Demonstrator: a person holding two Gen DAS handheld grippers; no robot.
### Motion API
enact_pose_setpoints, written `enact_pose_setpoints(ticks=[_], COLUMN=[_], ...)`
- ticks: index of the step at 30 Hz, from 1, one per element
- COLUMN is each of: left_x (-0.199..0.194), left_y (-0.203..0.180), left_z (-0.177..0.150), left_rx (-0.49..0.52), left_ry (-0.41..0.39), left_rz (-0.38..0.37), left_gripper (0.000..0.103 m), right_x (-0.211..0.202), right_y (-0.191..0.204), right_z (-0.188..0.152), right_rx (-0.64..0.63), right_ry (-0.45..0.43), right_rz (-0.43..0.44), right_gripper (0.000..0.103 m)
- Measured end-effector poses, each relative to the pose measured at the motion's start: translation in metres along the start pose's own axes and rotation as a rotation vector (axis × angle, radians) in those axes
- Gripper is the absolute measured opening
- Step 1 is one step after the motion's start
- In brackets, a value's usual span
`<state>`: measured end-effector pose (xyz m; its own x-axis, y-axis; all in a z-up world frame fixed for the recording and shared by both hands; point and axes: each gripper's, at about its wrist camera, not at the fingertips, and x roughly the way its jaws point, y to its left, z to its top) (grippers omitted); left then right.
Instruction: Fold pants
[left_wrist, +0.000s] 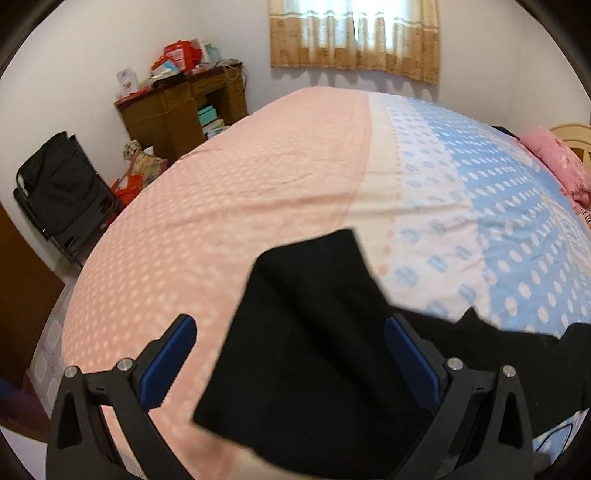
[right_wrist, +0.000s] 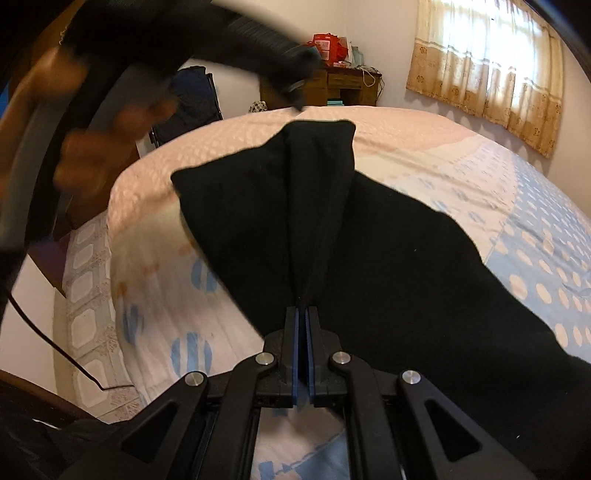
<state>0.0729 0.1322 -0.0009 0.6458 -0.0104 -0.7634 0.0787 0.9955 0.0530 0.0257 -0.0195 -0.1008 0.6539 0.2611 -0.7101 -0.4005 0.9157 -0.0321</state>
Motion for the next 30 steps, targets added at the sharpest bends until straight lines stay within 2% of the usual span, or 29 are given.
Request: enact_pose_setpoints(ticks=[4,8,10,11,13,14,15,19,20,22,26,27,28,30], left_x=[0.022,0.059,0.078,0.086,0.095,0.096,0.096,0.073,0.066,0.049,0.019,0.014,0.01,0.009], left_y=[-0.029,-0.052,-0.056,-0.055,-0.047,-0.041,-0.032,0.014,0.024,0.039,0.066,0.073,0.076,0.08], left_z=[0.012,0.016,0.015,0.014,0.011,0.01,0.009,-0.004,-0.009,-0.021,-0.048,-0.053,-0.06,-0.066], left_rx=[0.039,0.04,0.042,0.038,0.014,-0.006,-0.038,-0.189,-0.223,-0.258,-0.294,-0.288,-0.269,-0.233], left_ry=[0.037,0.163,0.198,0.219,0.237,0.239,0.236,0.179,0.175,0.158,0.095,0.078,0.063,0.034], left_rz=[0.017,0.039,0.088,0.117,0.129,0.113,0.072,-0.119,-0.148,-0.171,-0.147,-0.133,-0.103,0.0], left_gripper=[0.103,0.103,0.102,0.101,0.087,0.083,0.074,0.049,0.048,0.048,0.051,0.054,0.062,0.073], right_x=[-0.009,-0.011,-0.01,-0.01,-0.011,-0.013,-0.015,-0.023,-0.026,-0.034,-0.042,-0.041,-0.038,-0.029], right_y=[0.003,0.006,0.008,0.009,0.009,0.007,0.003,-0.008,-0.01,-0.014,-0.019,-0.018,-0.016,-0.012], right_z=[-0.003,-0.005,-0.007,-0.007,-0.008,-0.009,-0.009,-0.005,-0.004,-0.003,-0.002,-0.002,-0.003,-0.006], right_rx=[-0.002,-0.014,-0.029,-0.03,-0.036,-0.031,-0.018,0.023,0.027,0.036,0.057,0.055,0.048,0.038], right_ry=[-0.02,-0.025,-0.026,-0.028,-0.036,-0.04,-0.046,-0.063,-0.068,-0.079,-0.088,-0.087,-0.08,-0.056], right_rz=[0.004,-0.003,-0.016,-0.025,-0.031,-0.03,-0.026,-0.005,-0.001,0.004,0.032,0.037,0.034,0.032], right_gripper=[0.003,0.003,0.003,0.003,0.003,0.003,0.003,0.003,0.003,0.003,0.003,0.003,0.003,0.003])
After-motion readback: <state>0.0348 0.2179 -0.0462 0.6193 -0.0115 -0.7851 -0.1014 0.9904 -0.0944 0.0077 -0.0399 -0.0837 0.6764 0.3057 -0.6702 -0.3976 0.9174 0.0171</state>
